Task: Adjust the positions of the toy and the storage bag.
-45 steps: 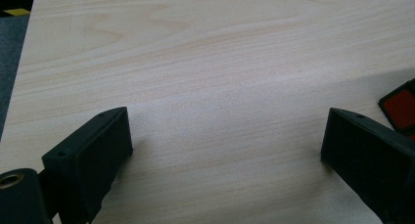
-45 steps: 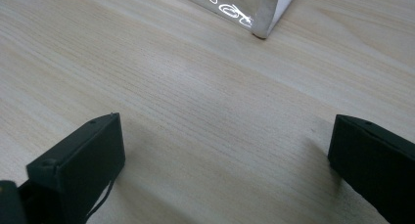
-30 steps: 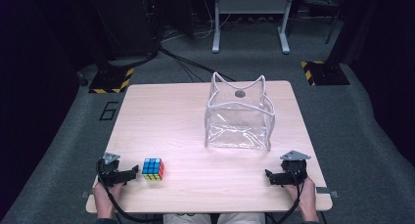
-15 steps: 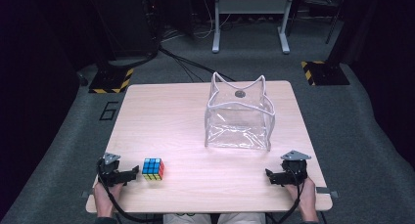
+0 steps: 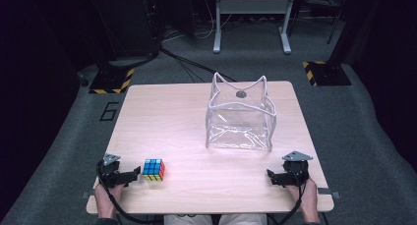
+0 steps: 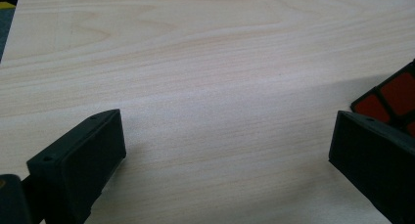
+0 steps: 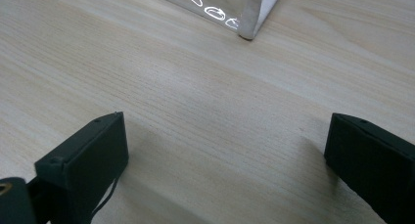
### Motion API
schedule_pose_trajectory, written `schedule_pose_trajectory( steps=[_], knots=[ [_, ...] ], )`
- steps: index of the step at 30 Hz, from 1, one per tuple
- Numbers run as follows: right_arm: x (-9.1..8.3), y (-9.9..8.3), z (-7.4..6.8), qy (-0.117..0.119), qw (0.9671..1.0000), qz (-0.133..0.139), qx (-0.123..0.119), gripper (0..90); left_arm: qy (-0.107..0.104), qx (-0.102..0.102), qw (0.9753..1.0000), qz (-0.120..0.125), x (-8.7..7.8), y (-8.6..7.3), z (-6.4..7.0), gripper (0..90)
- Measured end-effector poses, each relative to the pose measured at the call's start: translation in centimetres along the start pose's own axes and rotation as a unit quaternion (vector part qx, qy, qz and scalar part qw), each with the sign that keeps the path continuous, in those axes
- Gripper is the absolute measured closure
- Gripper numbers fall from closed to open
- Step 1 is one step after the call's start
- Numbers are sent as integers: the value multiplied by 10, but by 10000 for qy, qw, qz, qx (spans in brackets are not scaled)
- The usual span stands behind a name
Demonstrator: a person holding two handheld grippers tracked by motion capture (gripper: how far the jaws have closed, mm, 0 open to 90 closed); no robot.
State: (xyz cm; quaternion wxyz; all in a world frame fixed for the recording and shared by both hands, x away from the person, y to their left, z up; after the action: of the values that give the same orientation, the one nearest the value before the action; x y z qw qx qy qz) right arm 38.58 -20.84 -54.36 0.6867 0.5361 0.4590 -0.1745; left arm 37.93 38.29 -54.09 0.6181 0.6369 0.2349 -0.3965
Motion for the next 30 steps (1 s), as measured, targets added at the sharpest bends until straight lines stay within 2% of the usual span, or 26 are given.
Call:
schedule_pose_trajectory(
  steps=[7,14,19,23,30],
  knots=[
    [0,0,0,-5,10000,9,3,23,-113,-64,9998,142,-13,7,5,1],
    [0,0,0,-10,10000,16,6,26,-179,10,9996,220,-25,18,17,1],
    [0,0,1,-16,10000,13,3,27,-248,155,9991,314,-33,24,26,1],
    [0,0,1,-16,10000,14,6,28,-397,264,9981,398,-39,28,38,1],
    [0,0,1,-27,10000,15,5,29,-586,458,9966,350,-37,32,54,1]
  ],
)
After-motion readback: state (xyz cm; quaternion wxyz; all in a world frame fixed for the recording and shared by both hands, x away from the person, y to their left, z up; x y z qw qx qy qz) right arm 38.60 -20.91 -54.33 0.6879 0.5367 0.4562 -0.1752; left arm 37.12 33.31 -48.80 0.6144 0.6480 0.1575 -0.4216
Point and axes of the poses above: each handheld gripper's, and its own axes: x roughly forward along the jaws, y roughly out of its top, z roughly to its right, the point moved 2 cm from there along x, roughly forward along the jaws, and after that the axes turned 11 degrees about -z, right-handed, at the moved point
